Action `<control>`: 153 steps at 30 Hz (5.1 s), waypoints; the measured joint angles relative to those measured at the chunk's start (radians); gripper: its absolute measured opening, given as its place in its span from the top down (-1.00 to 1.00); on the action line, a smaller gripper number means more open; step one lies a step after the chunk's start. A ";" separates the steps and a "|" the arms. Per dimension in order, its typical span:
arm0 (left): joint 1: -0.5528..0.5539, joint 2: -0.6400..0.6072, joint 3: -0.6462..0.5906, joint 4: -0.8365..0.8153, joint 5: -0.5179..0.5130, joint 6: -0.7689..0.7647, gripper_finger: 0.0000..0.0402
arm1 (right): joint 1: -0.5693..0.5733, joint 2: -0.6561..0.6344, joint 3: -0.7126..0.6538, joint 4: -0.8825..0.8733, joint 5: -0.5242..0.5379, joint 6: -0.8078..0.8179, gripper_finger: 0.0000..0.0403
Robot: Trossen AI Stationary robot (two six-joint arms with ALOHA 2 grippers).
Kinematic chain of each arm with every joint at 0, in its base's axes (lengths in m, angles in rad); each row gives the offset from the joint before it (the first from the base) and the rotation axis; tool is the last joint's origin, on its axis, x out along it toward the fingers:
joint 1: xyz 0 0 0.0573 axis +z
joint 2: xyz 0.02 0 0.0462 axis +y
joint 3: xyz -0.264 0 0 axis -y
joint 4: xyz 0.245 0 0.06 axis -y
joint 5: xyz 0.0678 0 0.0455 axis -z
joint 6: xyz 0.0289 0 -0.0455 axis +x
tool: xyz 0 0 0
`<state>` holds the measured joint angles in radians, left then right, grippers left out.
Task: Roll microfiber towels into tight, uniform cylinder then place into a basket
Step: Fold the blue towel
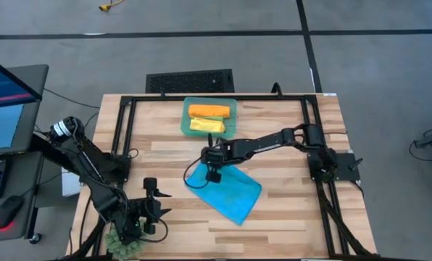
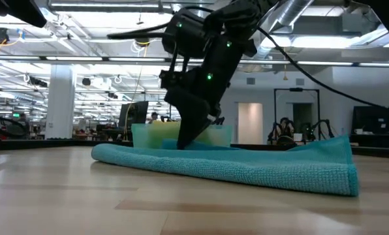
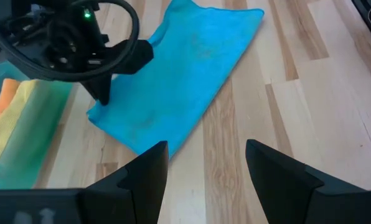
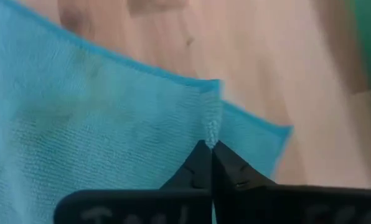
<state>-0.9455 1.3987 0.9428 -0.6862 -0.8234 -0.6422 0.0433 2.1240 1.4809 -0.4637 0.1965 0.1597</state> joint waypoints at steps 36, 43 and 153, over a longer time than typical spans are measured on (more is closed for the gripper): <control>0.000 0.000 0.000 -0.002 0.000 -0.016 -0.04 | 0.097 -0.335 -0.036 -0.339 0.066 0.190 -0.07; 0.001 0.009 0.000 0.006 -0.010 -0.035 -0.04 | 0.291 -0.345 -0.144 -0.343 0.066 0.384 -0.03; 0.555 0.550 0.102 0.590 0.356 0.404 -0.04 | 0.517 -0.401 -0.185 -0.259 0.765 0.487 0.67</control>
<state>-0.3901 1.9486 1.0449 -0.0963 -0.4675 -0.2382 0.5602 1.7229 1.2961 -0.7231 0.9619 0.6462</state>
